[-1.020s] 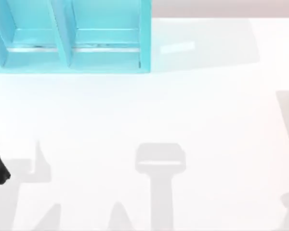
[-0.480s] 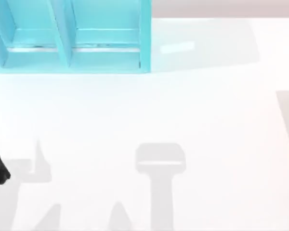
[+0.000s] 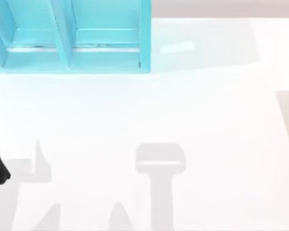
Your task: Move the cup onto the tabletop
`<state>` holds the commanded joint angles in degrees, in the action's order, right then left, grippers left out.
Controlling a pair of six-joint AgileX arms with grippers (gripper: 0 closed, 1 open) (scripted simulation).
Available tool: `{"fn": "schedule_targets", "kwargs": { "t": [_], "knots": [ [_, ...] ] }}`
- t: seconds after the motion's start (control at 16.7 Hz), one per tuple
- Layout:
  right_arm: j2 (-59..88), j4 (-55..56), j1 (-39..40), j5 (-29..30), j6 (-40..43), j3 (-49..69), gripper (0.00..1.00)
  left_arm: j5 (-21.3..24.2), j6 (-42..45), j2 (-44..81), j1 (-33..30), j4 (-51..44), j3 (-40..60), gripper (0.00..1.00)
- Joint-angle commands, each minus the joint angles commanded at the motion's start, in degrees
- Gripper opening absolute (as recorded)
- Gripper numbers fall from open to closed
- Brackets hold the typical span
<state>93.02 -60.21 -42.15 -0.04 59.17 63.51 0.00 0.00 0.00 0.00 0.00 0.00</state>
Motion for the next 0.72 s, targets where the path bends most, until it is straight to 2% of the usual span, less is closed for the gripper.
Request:
{"fn": "schedule_targets", "kwargs": {
  "t": [0.3, 0.6, 0.72],
  "knots": [
    [1.8, 10.8, 2.0, 0.0, -2.1, -8.9, 1.00, 0.0, 0.0, 0.0, 0.0, 0.0, 0.0, 1.00],
    [2.2, 11.7, 1.8, 0.0, -1.8, -9.7, 1.00, 0.0, 0.0, 0.0, 0.0, 0.0, 0.0, 1.00],
    [2.2, 11.7, 1.8, 0.0, -1.8, -9.7, 0.85, 0.0, 0.0, 0.0, 0.0, 0.0, 0.0, 1.00]
  ]
}}
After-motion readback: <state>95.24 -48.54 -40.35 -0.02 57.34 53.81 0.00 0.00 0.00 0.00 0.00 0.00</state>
